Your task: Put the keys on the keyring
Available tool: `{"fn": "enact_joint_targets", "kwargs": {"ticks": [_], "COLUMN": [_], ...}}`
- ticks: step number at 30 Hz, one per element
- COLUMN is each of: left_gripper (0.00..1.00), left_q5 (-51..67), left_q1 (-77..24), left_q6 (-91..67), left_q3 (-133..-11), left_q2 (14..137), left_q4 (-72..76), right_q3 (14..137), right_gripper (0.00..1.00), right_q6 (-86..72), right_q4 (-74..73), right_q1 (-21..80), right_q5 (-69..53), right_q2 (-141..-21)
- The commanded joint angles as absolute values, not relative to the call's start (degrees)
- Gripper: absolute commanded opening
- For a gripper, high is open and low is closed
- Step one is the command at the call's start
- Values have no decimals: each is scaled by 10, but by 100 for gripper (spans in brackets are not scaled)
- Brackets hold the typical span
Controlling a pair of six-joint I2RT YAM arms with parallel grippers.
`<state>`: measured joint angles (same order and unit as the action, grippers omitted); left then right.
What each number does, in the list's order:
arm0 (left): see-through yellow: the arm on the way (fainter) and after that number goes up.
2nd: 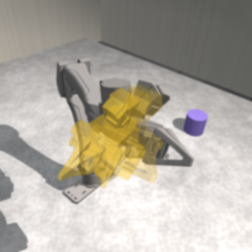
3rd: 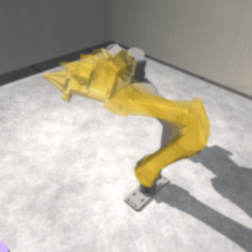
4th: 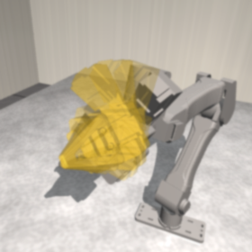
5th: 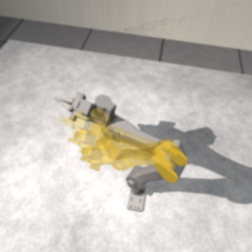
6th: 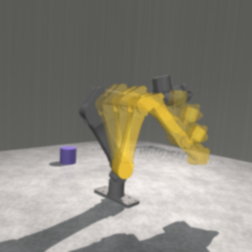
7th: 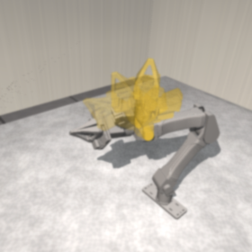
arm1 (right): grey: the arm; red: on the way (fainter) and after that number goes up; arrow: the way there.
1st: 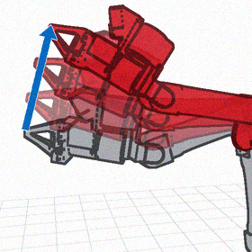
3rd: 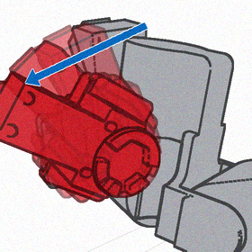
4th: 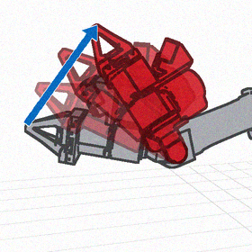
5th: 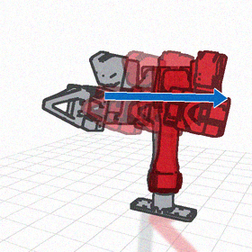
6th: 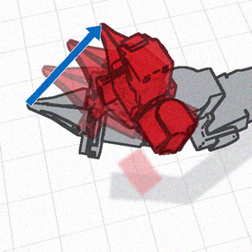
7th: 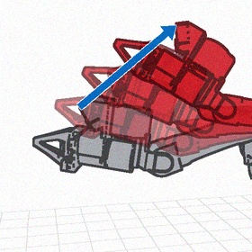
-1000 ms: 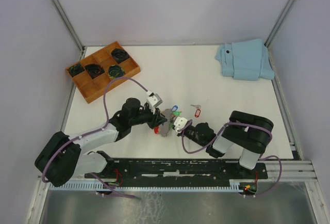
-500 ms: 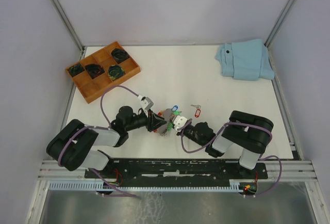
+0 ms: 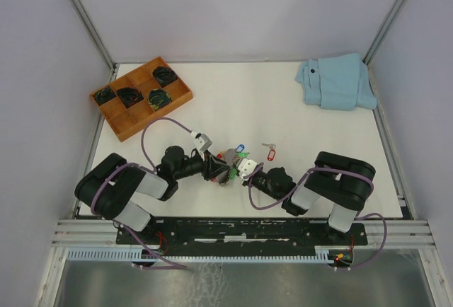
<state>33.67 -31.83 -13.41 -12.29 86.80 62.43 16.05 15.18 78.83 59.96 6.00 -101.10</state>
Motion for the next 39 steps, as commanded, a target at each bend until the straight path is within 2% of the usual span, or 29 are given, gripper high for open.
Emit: {"fn": "enact_joint_targets", "kwargs": {"ticks": [1, 14, 22, 27, 31, 36, 38, 39], "left_gripper": [34, 31, 22, 7, 3, 3, 3, 3], "left_q5": [362, 387, 406, 420, 430, 429, 414, 405], "left_q1": [-315, -315, -315, -315, -316, -319, -322, -325], "left_q6": [-120, -87, -80, -80, -78, -63, -48, -38], "left_q3": [-137, -163, -163, -163, -160, -155, -155, -155], "left_q2": [886, 892, 907, 914, 910, 893, 878, 868], "left_q4": [660, 649, 667, 682, 691, 681, 657, 638], "right_q3": [173, 167, 166, 166, 165, 159, 156, 153], "right_gripper": [1, 1, 1, 1, 1, 1, 3, 8], "right_q6": [141, 139, 136, 134, 131, 121, 114, 109], "right_q4": [827, 826, 826, 826, 826, 826, 826, 826], "right_q1": [602, 602, 601, 601, 601, 600, 600, 600], "right_q5": [53, 38, 34, 20, 19, 17, 19, 21], "right_q2": [-991, -963, -961, -965, -971, -970, -967, -962]}}
